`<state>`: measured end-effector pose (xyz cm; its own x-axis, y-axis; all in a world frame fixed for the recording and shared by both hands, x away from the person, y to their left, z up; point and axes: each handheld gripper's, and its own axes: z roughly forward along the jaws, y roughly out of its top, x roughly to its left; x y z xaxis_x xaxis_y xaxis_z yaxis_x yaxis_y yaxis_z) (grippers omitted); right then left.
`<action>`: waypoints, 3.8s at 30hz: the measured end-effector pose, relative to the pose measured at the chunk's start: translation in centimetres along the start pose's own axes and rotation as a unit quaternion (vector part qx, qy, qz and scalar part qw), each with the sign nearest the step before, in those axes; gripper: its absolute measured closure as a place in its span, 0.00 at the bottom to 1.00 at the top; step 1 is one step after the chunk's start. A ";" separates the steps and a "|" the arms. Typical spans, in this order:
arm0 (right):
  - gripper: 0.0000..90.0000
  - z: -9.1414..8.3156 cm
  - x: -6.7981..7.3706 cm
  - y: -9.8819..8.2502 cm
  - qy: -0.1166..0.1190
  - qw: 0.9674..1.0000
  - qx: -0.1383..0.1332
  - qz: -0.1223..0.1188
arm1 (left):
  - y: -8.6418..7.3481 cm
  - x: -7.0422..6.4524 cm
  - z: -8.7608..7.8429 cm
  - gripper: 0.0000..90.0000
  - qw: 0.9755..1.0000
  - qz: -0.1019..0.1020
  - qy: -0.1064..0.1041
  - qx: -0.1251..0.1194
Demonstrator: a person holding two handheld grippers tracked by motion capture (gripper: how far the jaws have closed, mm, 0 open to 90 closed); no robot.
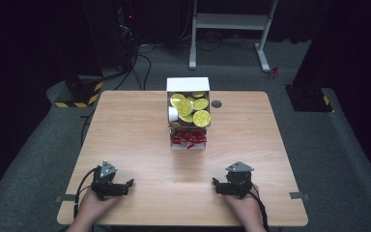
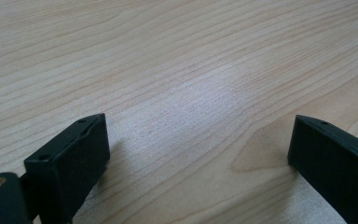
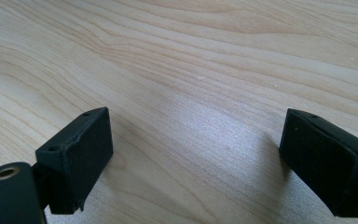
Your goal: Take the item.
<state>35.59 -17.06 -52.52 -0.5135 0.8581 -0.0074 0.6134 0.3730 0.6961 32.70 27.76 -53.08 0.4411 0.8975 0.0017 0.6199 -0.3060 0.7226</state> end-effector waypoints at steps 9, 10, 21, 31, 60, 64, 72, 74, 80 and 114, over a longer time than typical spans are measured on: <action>0.13 -0.6 0.0 0.1 -0.003 1.000 -0.016 -0.007 | 0.0 0.0 0.0 0.06 1.000 0.001 -0.002 0.001; 0.13 -0.7 -0.1 0.2 -0.004 1.000 -0.022 -0.011 | 0.0 0.0 0.0 0.06 1.000 0.001 -0.002 0.001; 0.14 -2.1 -0.5 0.4 0.000 0.998 -0.066 0.001 | 0.0 0.0 0.0 0.06 1.000 0.003 -0.003 0.001; 0.14 -2.8 -0.4 0.8 0.019 0.996 -0.084 -0.002 | 0.0 0.0 0.0 0.06 1.000 0.003 0.000 0.000; 0.14 -4.8 1.1 5.4 0.040 0.988 -0.140 -0.048 | 0.0 0.0 0.0 0.05 1.000 0.006 0.001 0.004; 0.14 -5.0 1.7 6.1 0.043 0.987 -0.144 -0.057 | 0.0 0.0 0.0 0.05 1.000 0.006 0.002 0.003; 0.15 -5.5 2.6 7.3 0.055 0.983 -0.160 -0.065 | 0.1 0.0 0.0 0.06 1.000 0.008 -0.001 0.004; 0.16 -5.6 2.6 7.5 0.055 0.983 -0.161 -0.063 | 0.1 0.0 0.0 0.06 1.000 0.008 -0.001 0.004; 0.20 -6.2 3.0 8.5 0.051 0.982 -0.173 -0.063 | 0.0 -0.1 0.0 0.06 1.000 0.005 -0.001 0.003; 0.29 -9.3 4.9 13.4 0.041 0.969 -0.228 -0.085 | 0.0 0.0 -0.1 0.08 1.000 0.007 0.000 0.002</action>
<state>35.70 -11.18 -36.52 -0.6414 0.7598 -0.1059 0.1963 0.2960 0.9348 32.64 27.81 -53.02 0.4501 0.8929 0.0124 0.6160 -0.3205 0.7196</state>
